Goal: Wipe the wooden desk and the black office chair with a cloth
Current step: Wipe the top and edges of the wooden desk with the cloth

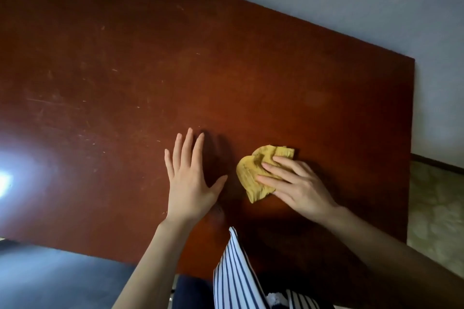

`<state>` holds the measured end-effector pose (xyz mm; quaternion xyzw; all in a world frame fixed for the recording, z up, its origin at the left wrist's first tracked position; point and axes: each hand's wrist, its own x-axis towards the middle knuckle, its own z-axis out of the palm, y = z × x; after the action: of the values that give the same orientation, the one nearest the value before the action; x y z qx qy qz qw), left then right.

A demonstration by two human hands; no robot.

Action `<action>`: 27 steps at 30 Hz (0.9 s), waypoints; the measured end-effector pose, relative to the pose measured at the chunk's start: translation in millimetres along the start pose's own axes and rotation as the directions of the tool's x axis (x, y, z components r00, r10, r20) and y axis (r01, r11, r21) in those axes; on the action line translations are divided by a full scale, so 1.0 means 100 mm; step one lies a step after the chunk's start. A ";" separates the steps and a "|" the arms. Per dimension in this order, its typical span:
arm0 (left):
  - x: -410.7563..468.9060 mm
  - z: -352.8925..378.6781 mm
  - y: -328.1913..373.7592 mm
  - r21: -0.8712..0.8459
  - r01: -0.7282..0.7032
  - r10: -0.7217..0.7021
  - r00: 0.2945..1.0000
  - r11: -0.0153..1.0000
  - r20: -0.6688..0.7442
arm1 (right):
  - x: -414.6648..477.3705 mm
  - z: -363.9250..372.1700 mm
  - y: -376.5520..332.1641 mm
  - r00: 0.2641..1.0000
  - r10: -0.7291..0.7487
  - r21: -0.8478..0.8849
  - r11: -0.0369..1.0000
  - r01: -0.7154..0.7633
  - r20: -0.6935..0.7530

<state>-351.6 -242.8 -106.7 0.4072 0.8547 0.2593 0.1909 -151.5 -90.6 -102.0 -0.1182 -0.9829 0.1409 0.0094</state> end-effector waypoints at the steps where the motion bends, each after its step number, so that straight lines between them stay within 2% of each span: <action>1: 0.00 -0.04 -0.02 0.037 0.003 -0.003 1.000 0.999 0.007 | 0.07 -0.05 0.09 0.999 -0.028 -0.015 0.999 0.029 0.034; 6: 0.04 -0.16 -0.11 0.226 0.040 -0.064 0.993 0.973 0.102 | 0.63 -0.20 0.35 0.994 -0.021 -0.021 1.000 0.023 0.111; 10: 0.08 -0.17 -0.13 0.333 0.052 -0.110 0.981 0.941 0.159 | 1.17 -0.29 0.52 0.985 0.096 0.004 0.995 -0.098 0.146; 16: 0.12 -0.22 -0.12 0.376 0.068 -0.127 0.983 0.924 0.134 | 1.99 -0.35 0.67 0.949 0.311 0.033 0.949 -0.313 0.051; 23: 0.21 -0.33 -0.17 0.393 0.074 -0.116 0.990 0.916 0.084 | 2.70 -0.27 0.66 0.808 0.588 -0.072 0.807 -0.586 0.021; 25: 0.23 -0.35 -0.17 0.372 0.094 -0.125 0.990 0.924 0.062 | 2.74 -0.23 0.60 0.793 0.608 -0.104 0.791 -0.603 0.026; 27: 0.24 -0.36 -0.17 0.379 0.094 -0.123 0.991 0.921 0.054 | 2.71 -0.22 0.57 0.835 0.548 -0.119 0.833 -0.540 0.054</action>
<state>-395.2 -243.2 -90.6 0.3979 0.9018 0.0642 0.1560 -400.4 32.1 -101.1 -0.3870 -0.9138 0.0942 -0.0792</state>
